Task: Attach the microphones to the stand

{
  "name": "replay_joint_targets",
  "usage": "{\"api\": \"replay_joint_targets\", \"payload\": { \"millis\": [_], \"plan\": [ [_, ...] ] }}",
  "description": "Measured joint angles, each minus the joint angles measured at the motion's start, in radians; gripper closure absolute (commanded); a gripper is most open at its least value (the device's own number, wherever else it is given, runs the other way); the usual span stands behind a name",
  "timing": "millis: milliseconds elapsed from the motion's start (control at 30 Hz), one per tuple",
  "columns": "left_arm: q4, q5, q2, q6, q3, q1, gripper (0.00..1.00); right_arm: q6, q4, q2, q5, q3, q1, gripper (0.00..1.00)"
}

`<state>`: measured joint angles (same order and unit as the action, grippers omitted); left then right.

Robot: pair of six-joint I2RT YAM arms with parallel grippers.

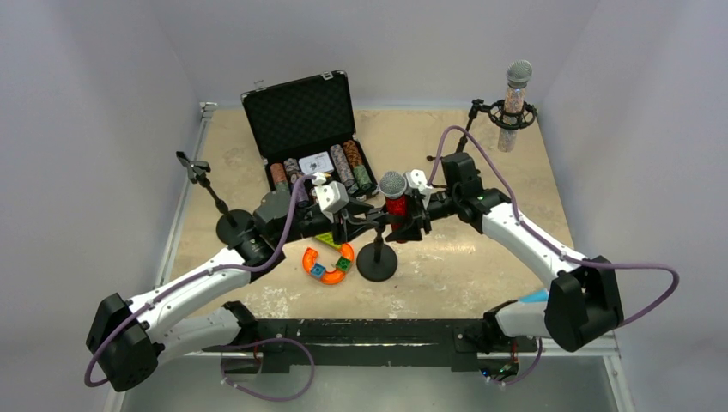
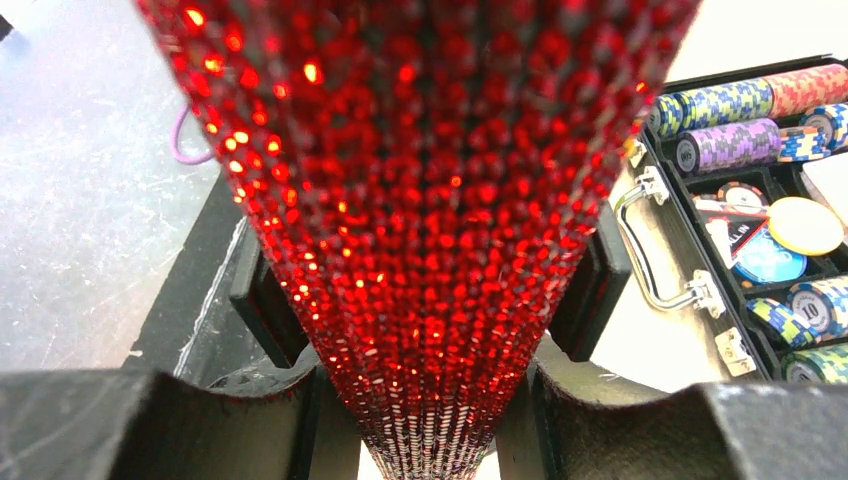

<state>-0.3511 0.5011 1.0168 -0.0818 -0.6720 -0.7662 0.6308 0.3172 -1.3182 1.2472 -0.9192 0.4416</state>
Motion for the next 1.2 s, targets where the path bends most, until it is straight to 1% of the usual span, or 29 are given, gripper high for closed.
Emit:
{"api": "replay_joint_targets", "payload": {
  "millis": [100,133,167,200,233,267,300,367,433,500,567,700,767,1000,1200],
  "plan": [
    [-0.009,-0.007,-0.004,-0.015,0.007,0.001,1.0,-0.043,-0.027,0.006,-0.006,0.009,0.003,1.0],
    [-0.011,-0.008,-0.005,-0.016,0.008,0.001,0.94,-0.052,-0.032,0.013,-0.011,0.013,0.004,1.0],
    [-0.011,-0.008,-0.006,-0.017,0.009,0.001,0.83,-0.06,-0.037,0.02,-0.02,0.018,0.005,1.0],
    [-0.01,-0.008,-0.006,-0.018,0.009,0.001,0.69,-0.068,-0.041,0.028,-0.027,0.024,0.007,1.0],
    [-0.01,-0.008,-0.006,-0.021,0.009,0.001,0.55,-0.074,-0.043,0.035,-0.033,0.029,0.008,0.96],
    [-0.01,-0.008,-0.007,-0.023,0.009,0.0,0.42,-0.079,-0.045,0.041,-0.039,0.032,0.008,0.88],
    [-0.008,-0.01,-0.008,-0.024,0.009,0.0,0.31,-0.082,-0.046,0.044,-0.047,0.034,0.009,0.8],
    [-0.006,-0.022,-0.007,-0.039,0.008,-0.005,0.17,-0.085,-0.053,0.047,-0.06,0.034,0.02,0.6],
    [0.019,-0.034,-0.007,-0.055,0.008,-0.013,0.1,-0.09,-0.06,0.05,-0.063,0.034,0.037,0.49],
    [0.04,-0.042,-0.01,-0.058,0.008,-0.016,0.05,-0.099,-0.06,0.051,-0.07,0.034,0.039,0.43],
    [0.063,-0.053,-0.018,-0.057,0.008,-0.018,0.02,-0.109,-0.051,0.051,-0.072,0.034,0.037,0.37],
    [0.111,-0.067,-0.052,-0.053,0.008,-0.018,0.01,-0.122,-0.035,0.061,-0.076,0.034,0.025,0.21],
    [0.135,-0.07,-0.073,-0.048,0.008,-0.018,0.01,-0.126,-0.019,0.068,-0.077,0.034,0.013,0.16],
    [0.23,-0.094,-0.157,-0.019,0.008,-0.018,0.01,-0.106,0.047,0.109,-0.077,0.031,-0.047,0.1],
    [0.302,-0.117,-0.28,-0.004,0.031,-0.018,0.01,-0.071,0.109,0.112,-0.07,-0.035,-0.065,0.07]
  ]
}}
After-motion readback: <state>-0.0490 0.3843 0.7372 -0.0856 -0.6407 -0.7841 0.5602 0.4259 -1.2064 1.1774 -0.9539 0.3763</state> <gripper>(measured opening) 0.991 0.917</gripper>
